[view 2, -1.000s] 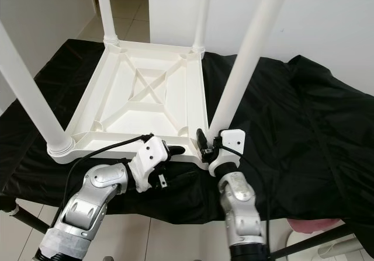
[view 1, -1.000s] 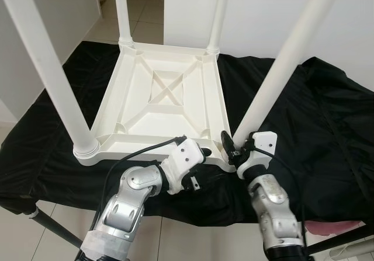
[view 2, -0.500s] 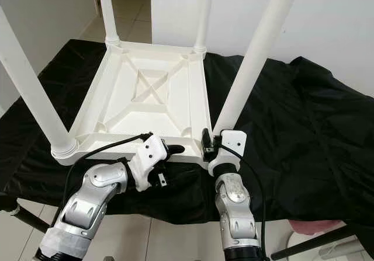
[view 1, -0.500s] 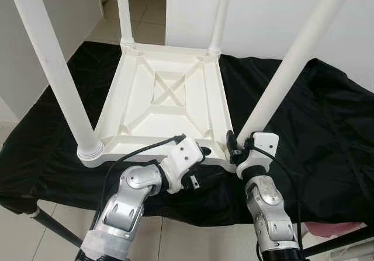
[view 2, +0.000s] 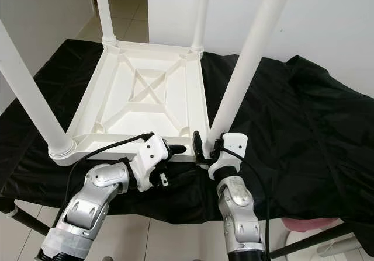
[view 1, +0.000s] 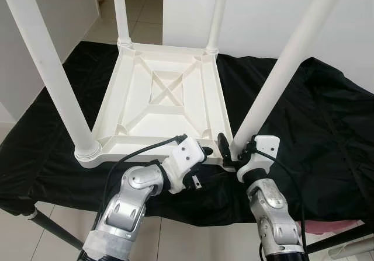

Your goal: Building children table

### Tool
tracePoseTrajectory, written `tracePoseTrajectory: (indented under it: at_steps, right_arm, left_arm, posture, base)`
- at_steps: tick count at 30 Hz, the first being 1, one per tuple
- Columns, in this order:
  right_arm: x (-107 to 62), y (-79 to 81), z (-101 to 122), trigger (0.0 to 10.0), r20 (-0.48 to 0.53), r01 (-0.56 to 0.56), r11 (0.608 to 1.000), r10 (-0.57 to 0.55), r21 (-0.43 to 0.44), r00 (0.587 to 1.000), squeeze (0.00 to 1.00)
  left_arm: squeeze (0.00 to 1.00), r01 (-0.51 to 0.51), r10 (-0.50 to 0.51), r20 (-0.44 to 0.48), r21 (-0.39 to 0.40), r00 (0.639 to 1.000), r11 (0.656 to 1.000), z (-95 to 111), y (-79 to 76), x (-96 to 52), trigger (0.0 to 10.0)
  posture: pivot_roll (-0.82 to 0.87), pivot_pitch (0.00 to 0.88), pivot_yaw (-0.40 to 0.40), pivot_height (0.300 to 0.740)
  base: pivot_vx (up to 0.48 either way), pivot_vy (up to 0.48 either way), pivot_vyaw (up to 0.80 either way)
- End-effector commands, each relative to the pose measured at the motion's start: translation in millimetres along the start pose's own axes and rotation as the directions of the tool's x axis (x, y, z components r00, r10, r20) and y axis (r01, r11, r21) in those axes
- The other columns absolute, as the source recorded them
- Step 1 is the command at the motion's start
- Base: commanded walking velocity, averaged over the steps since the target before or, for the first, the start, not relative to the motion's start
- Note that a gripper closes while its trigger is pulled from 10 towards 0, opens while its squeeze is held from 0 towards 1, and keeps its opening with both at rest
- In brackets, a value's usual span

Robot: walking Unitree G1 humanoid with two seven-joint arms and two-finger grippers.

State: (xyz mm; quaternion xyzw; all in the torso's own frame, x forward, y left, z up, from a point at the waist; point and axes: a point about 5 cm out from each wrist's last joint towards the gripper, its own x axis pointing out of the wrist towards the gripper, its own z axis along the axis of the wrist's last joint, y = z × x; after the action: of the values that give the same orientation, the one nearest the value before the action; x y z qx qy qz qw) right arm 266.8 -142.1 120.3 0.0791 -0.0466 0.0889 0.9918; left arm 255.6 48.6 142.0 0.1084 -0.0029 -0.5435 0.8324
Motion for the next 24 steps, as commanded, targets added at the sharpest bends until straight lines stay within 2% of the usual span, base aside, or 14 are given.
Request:
tracePoseTrajectory:
  at_steps: [1,2,3,4,6,7,9,17,18,19,20,24]
  right_arm:
    - [-0.4,-2.2,2.5,10.0,0.005,-0.047,0.999,0.047,0.003,0.999,1.0]
    - [-0.2,-6.4,2.6,10.0,-0.001,-0.1,0.995,0.1,0.005,0.995,0.35]
    - [-0.2,-6.4,2.6,10.0,-0.001,-0.1,0.995,0.1,0.005,0.995,0.35]
    - [0.2,-10.5,3.5,10.0,-0.003,-0.157,0.988,0.157,-0.006,0.988,0.0]
    - [0.9,-16.4,5.8,10.0,-0.019,-0.275,0.961,0.275,-0.039,0.961,0.0]
    - [0.9,-16.4,5.8,10.0,-0.019,-0.275,0.961,0.275,-0.039,0.961,0.0]
    - [2.1,-20.5,6.3,10.0,-0.052,-0.352,0.934,0.349,-0.061,0.936,0.0]
    - [9.2,-28.5,7.1,10.0,-0.096,-0.412,0.905,0.403,-0.103,0.91,0.0]
    - [11.5,-30.0,7.2,2.6,-0.107,-0.433,0.894,0.422,-0.113,0.9,0.0]
    - [11.5,-30.0,7.2,2.6,-0.107,-0.433,0.894,0.422,-0.113,0.9,0.0]
    - [13.5,-32.2,7.1,0.0,-0.115,-0.449,0.886,0.437,-0.114,0.892,0.0]
    - [15.6,-35.8,6.6,0.0,-0.127,-0.471,0.875,0.458,-0.112,0.88,0.0]
  left_arm:
    - [0.0,-0.138,0.138,-0.009,0.001,0.99,0.99,-0.9,5.7,1.1,10.0]
    - [0.0,-0.139,0.139,-0.011,0.003,0.99,0.99,-1.0,5.9,1.3,10.0]
    - [0.0,-0.139,0.139,-0.011,0.003,0.99,0.99,-1.0,5.9,1.3,10.0]
    - [0.0,-0.139,0.139,-0.011,0.005,0.99,0.99,-1.0,6.1,1.6,10.0]
    - [0.0,-0.137,0.137,-0.012,0.008,0.99,0.991,-0.9,6.5,1.9,10.0]
    - [0.0,-0.137,0.137,-0.012,0.008,0.99,0.991,-0.9,6.5,1.9,10.0]
    - [0.0,-0.134,0.134,-0.007,0.008,0.991,0.991,0.1,6.4,2.1,10.0]
    - [0.0,-0.129,0.129,-0.004,0.012,0.992,0.992,1.5,6.4,3.9,10.0]
    - [0.0,-0.128,0.128,-0.004,0.013,0.992,0.992,1.5,6.5,4.2,10.0]
    - [0.0,-0.128,0.128,-0.004,0.013,0.992,0.992,1.5,6.5,4.2,10.0]
    - [0.0,-0.129,0.129,-0.004,0.015,0.992,0.992,1.7,6.5,4.3,10.0]
    - [0.0,-0.13,0.13,-0.005,0.018,0.991,0.991,1.6,6.2,4.3,10.0]
  posture:
    - [-0.01,0.0,-0.08,0.74]
    - [-0.01,0.0,-0.08,0.74]
    - [-0.01,0.0,-0.08,0.74]
    - [-0.01,0.0,-0.079,0.74]
    - [-0.01,0.0,-0.077,0.74]
    - [-0.01,0.0,-0.077,0.74]
    - [-0.01,0.0,-0.077,0.74]
    - [-0.01,0.0,-0.073,0.74]
    - [-0.01,0.0,-0.072,0.74]
    - [-0.01,0.0,-0.072,0.74]
    - [-0.01,0.0,-0.074,0.74]
    - [0.0,0.0,-0.075,0.74]
  base:
    - [0.0,0.0,0.0]
    - [0.0,0.0,0.0]
    - [0.0,0.0,0.0]
    - [0.0,0.0,0.0]
    - [0.0,0.0,0.0]
    - [0.0,0.0,0.0]
    - [0.0,0.0,0.0]
    - [0.0,0.0,0.0]
    - [0.0,0.0,0.0]
    - [0.0,0.0,0.0]
    - [0.0,0.0,0.0]
    - [0.0,0.0,0.0]
